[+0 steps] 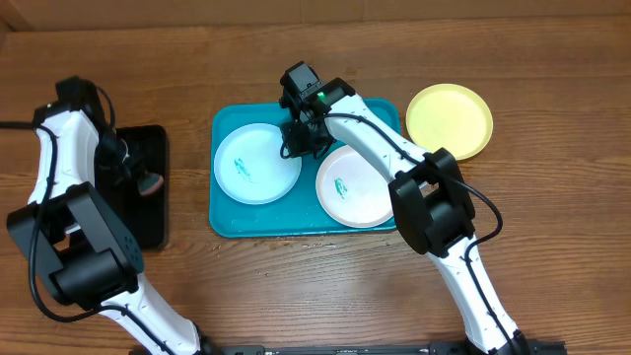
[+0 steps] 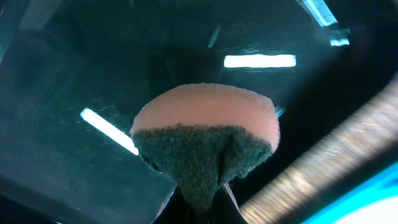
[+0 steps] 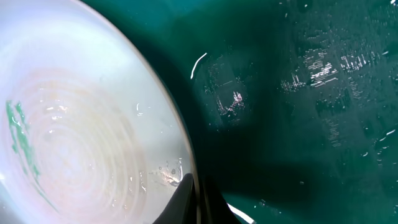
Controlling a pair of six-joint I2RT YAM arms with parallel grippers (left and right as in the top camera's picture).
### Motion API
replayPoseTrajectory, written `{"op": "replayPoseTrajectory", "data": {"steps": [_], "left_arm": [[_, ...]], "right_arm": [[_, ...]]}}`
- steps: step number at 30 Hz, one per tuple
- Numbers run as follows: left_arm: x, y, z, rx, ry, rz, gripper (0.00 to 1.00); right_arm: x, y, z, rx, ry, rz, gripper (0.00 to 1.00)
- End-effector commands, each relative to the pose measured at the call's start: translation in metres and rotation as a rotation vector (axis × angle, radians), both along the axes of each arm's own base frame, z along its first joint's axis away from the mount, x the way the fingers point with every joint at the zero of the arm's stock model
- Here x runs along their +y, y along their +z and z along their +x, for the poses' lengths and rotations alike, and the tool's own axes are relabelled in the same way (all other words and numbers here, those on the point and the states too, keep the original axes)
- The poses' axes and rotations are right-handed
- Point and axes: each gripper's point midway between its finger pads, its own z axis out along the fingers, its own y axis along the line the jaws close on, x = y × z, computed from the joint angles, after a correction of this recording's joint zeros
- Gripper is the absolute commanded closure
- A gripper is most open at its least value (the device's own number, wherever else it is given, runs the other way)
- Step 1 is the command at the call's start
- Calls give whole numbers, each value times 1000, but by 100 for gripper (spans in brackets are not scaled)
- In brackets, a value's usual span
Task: Clean dirty plates on tray and stack at the side
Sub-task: 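Move the right gripper to the light blue plate and drag it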
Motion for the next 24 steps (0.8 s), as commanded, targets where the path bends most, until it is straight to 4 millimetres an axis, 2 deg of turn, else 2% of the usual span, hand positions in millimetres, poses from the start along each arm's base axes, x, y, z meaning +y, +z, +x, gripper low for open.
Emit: {"op": "replayPoseTrajectory", "data": {"steps": [1, 7, 13, 17, 21, 24], "left_arm": [[23, 0, -14, 12, 63, 58, 96], [39, -9, -30, 25, 137, 47, 96], [25, -34, -33, -7, 137, -27, 96], [24, -50, -39, -12, 143, -24, 93], [29, -37, -36, -17, 156, -33, 96], [34, -12, -33, -10, 162, -37, 96]], "right_arm": [[-7, -26, -22, 77, -13, -50, 96], [-6, -27, -21, 75, -14, -48, 96], [-4, -27, -18, 64, -14, -40, 96], [-5, -26, -19, 65, -14, -41, 96], [-5, -27, -19, 66, -13, -42, 96], [-5, -26, -19, 66, -14, -41, 96]]}}
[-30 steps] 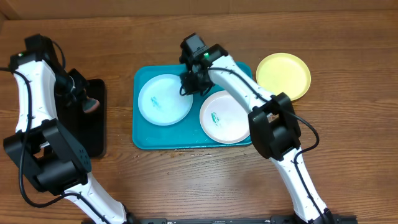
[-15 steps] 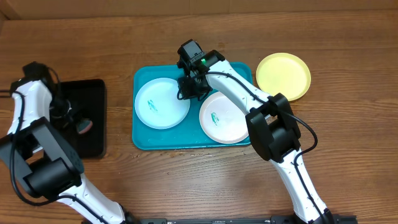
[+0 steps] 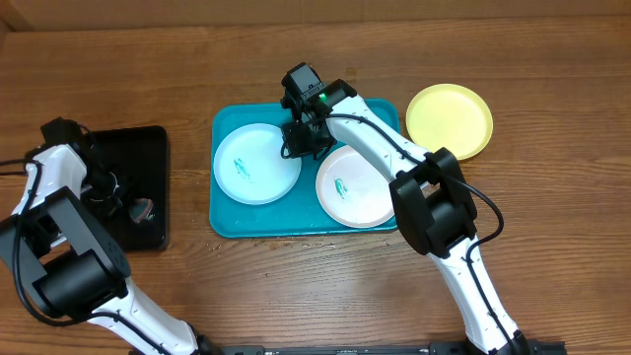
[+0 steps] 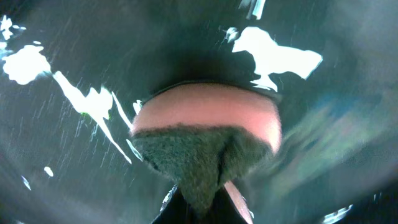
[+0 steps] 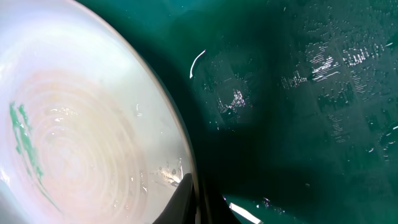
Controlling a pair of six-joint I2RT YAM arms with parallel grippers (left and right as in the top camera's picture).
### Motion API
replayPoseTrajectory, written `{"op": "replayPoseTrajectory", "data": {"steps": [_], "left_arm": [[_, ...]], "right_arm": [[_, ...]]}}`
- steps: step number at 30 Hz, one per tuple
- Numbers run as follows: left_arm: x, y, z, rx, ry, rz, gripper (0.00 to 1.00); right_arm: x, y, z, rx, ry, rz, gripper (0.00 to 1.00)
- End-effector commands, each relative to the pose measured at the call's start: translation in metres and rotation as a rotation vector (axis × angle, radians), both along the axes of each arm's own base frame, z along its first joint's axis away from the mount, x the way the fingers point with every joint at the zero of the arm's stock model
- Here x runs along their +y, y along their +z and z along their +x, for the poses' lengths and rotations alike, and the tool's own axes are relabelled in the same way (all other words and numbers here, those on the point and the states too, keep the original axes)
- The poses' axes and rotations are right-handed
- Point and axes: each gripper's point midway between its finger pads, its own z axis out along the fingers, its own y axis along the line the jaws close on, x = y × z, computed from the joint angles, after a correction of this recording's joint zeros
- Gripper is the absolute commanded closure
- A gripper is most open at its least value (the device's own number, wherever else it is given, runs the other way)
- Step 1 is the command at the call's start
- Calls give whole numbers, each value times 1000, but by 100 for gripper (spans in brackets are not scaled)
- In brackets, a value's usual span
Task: Clean dirty plates on tray and stack at the side
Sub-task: 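Move the right gripper to the light blue plate and drag it, then scrub the light blue plate with the sponge in the left gripper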
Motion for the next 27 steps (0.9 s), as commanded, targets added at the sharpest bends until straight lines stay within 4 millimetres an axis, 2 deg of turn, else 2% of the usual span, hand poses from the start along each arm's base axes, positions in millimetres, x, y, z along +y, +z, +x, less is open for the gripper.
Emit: {"op": "replayPoseTrajectory", "data": {"steps": [1, 8, 10, 13, 16, 18, 24, 27], "left_arm": [[9, 40, 15, -46, 30, 2, 96], [4, 121, 31, -105, -36, -39, 96], [-7, 138, 40, -164, -99, -86, 96], [-35, 151, 56, -263, -238, -189, 96], [-75, 153, 66, -331, -385, -305, 96], [-94, 149, 68, -321, -445, -331, 96], [-153, 123, 77, -271, -604, -327, 95], [-172, 107, 80, -229, -618, -287, 96]], "right_arm": [[-6, -26, -18, 61, 8, -54, 96], [-3, -25, -17, 56, 10, -39, 96], [1, -24, -20, 74, 17, -15, 96], [3, -23, -22, 87, -3, -6, 96], [2, -23, -20, 110, -90, -8, 96], [2, -23, -20, 118, -112, -7, 96], [-9, -27, -30, 174, -190, -60, 96], [-14, -28, -34, 194, -209, -86, 96]]}}
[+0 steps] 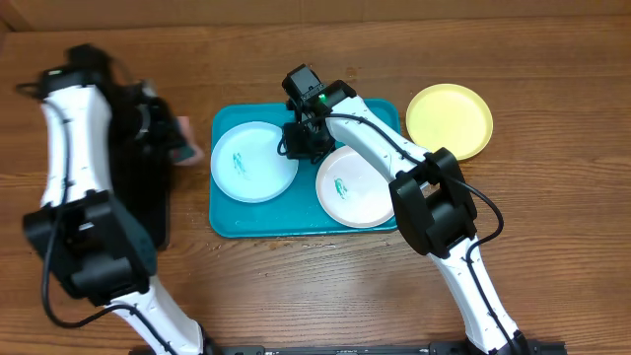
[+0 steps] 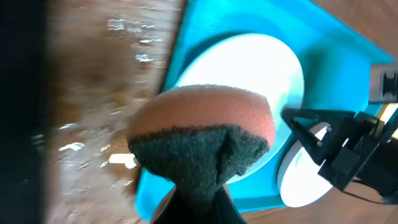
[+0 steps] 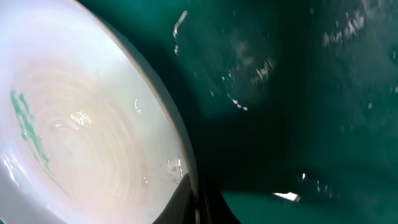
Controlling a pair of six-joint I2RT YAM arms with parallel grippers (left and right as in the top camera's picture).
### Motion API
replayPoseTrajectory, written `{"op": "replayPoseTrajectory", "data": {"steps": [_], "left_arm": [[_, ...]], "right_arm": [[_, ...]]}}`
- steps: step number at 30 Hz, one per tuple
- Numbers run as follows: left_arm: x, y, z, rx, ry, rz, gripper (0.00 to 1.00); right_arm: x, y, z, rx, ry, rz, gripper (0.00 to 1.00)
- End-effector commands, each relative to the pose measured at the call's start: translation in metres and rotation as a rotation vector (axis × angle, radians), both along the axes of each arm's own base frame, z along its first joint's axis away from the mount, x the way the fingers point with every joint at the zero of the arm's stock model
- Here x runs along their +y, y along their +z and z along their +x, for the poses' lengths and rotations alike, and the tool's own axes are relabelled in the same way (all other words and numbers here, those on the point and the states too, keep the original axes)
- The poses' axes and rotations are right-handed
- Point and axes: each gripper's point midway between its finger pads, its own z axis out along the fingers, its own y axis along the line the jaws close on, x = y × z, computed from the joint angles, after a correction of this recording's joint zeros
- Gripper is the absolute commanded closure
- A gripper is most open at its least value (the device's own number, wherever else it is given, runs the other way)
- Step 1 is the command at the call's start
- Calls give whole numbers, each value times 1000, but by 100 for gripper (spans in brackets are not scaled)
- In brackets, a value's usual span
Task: Clean dirty plates on tray and stack at the side
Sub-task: 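Scrub the light blue plate with the sponge in the left gripper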
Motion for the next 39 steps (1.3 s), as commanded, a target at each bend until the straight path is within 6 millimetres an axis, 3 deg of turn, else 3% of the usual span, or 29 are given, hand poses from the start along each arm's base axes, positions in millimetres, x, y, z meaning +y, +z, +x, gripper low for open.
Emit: {"op": "replayPoseTrajectory", "data": {"steps": [1, 8, 16, 26, 31, 39], "left_arm": [[-25, -10, -3, 22, -26, 40, 96], [-80, -47, 9, -10, -45, 53, 96], [-116, -75, 19, -69, -51, 55, 96], [-83, -106, 7, -29, 42, 263, 96], [-80, -119, 4, -39, 40, 273, 95], [-25, -117, -9, 28, 105, 495, 96]], "right_arm": [[-13, -26, -19, 73, -40, -94, 96], [-14, -26, -20, 76, -40, -96, 96], [-11, -26, -15, 57, -41, -86, 96], [-16, -27, -11, 35, -47, -116, 96], [-16, -27, -11, 33, -45, -117, 96], [-21, -28, -11, 28, -44, -141, 96]]}}
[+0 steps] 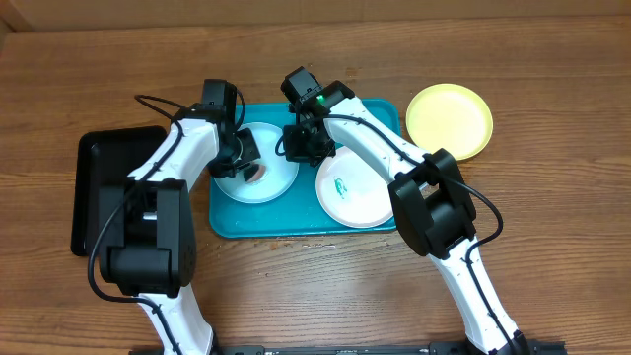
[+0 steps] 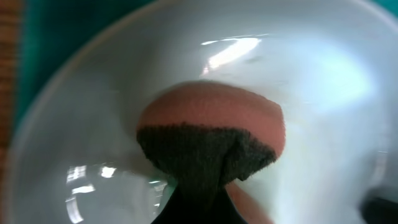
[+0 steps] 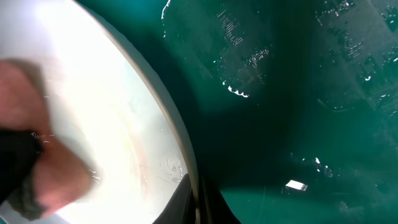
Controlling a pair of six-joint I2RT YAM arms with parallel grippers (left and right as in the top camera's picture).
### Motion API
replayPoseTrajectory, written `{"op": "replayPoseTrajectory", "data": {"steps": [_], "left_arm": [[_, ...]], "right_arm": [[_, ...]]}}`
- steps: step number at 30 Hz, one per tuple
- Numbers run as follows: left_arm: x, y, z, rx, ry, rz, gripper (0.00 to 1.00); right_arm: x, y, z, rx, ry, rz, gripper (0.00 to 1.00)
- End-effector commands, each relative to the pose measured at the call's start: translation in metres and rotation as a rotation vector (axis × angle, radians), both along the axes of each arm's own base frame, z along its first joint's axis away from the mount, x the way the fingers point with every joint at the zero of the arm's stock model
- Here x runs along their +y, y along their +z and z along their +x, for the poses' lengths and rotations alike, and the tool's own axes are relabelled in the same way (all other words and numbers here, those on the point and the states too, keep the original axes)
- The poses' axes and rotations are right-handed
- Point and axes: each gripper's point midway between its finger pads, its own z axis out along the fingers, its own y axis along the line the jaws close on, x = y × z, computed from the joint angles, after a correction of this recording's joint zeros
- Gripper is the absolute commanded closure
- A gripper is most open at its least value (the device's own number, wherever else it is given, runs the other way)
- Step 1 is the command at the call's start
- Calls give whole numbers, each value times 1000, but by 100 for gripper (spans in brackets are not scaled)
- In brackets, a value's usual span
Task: Clean dirty plates on tray and stack at the side
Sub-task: 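Scrub the light blue plate with the sponge in the left gripper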
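Note:
Two white plates lie on the teal tray (image 1: 225,219): the left plate (image 1: 276,176) and the right plate (image 1: 355,192), which carries a green smear. My left gripper (image 1: 251,168) is shut on a pink sponge (image 2: 211,121) with a dark green scrub side, pressed into the left plate (image 2: 323,74). My right gripper (image 1: 304,143) is shut on that plate's rim (image 3: 180,155), one finger inside and one outside. The sponge (image 3: 25,168) shows at the left of the right wrist view.
A yellow plate (image 1: 450,120) sits on the wooden table right of the tray. A black tray (image 1: 99,192) lies at the far left. Both arms reach over the teal tray's upper half.
My left gripper with the sponge was over the table by the teal tray's left edge; now it is down in the left plate. The right gripper still pinches the plate's rim.
The left gripper held the sponge over the black tray, then lower in it against the wet surface. Then it was at the teal tray's left edge, and now the sponge is in the left white plate. The right gripper held that plate's rim throughout.

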Motion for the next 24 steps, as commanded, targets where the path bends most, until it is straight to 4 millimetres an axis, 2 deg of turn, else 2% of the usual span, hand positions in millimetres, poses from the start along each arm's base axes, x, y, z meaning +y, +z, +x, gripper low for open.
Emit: {"op": "replayPoseTrajectory", "data": {"steps": [1, 4, 6, 9, 13, 17, 24], "left_arm": [[53, 3, -10, 44, 83, 193, 96], [61, 21, -4, 50, 104, 184, 96], [57, 33, 5, 32, 106, 140, 96], [36, 43, 18, -7, 88, 19, 96], [2, 45, 28, -39, 42, -152, 96], [-15, 33, 34, -38, 29, -182, 96], [-31, -7, 30, 32, -1, -179, 96]], "right_arm": [[-20, -28, -7, 9, -4, -125, 96], [-20, -28, -6, 5, -5, -125, 96], [-19, -28, -5, -1, -6, -121, 96], [-17, -27, -3, -10, -6, -114, 96], [-15, -27, 0, -19, -7, -107, 96], [-14, -27, 1, -25, -7, -103, 96], [-15, -27, 1, -24, -7, -104, 96]]}}
